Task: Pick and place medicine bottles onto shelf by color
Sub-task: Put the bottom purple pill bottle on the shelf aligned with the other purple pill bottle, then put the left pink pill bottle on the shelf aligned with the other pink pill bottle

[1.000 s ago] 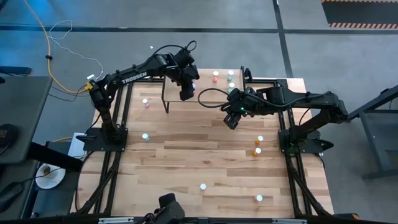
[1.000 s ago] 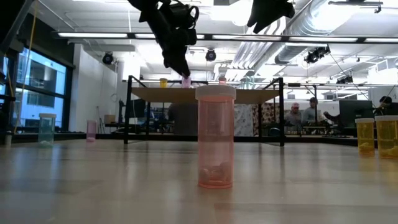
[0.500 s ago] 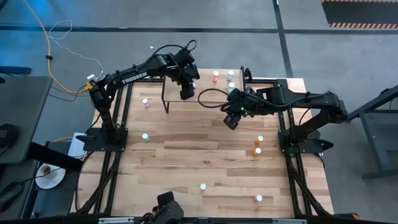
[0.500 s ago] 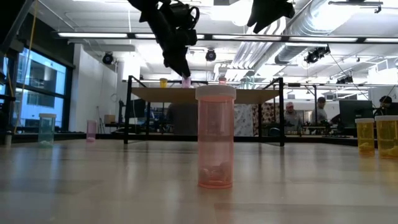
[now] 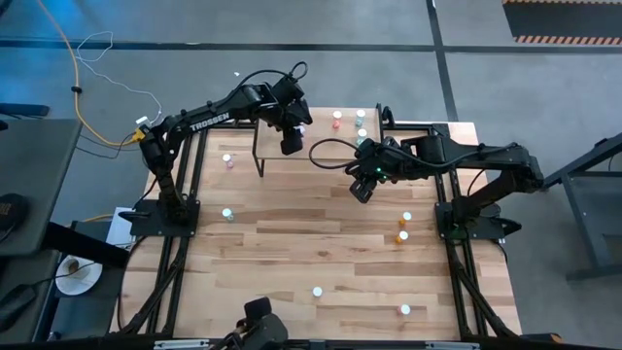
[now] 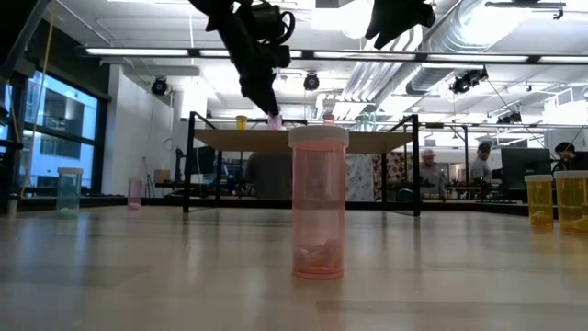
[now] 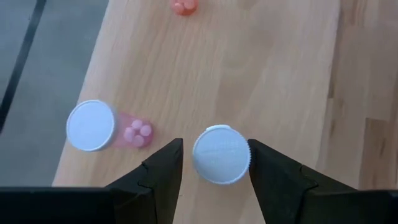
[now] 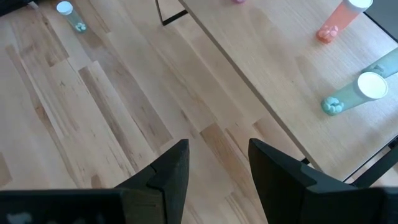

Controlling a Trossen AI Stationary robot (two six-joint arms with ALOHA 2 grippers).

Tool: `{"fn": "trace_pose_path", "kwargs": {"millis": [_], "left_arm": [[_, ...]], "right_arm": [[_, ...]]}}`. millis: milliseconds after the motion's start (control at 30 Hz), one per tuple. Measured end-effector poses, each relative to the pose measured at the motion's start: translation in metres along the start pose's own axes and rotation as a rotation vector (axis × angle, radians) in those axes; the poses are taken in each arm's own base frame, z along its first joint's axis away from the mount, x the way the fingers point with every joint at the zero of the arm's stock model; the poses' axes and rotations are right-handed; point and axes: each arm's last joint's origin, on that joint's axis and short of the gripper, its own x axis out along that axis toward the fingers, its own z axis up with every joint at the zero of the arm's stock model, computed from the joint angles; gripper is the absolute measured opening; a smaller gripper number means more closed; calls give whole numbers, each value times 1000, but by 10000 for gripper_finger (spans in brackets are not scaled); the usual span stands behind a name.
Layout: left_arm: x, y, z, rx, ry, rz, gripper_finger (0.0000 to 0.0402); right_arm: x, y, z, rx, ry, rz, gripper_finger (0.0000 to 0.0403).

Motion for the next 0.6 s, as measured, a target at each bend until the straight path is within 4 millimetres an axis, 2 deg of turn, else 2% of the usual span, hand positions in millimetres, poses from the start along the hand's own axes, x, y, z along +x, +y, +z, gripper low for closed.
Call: {"fn": "trace_pose_path", "kwargs": {"millis": [600], "left_arm": [[-4, 0, 0, 38, -15, -13, 168]], "right_arm": [[0, 0, 0, 3, 0, 0, 158]]}}
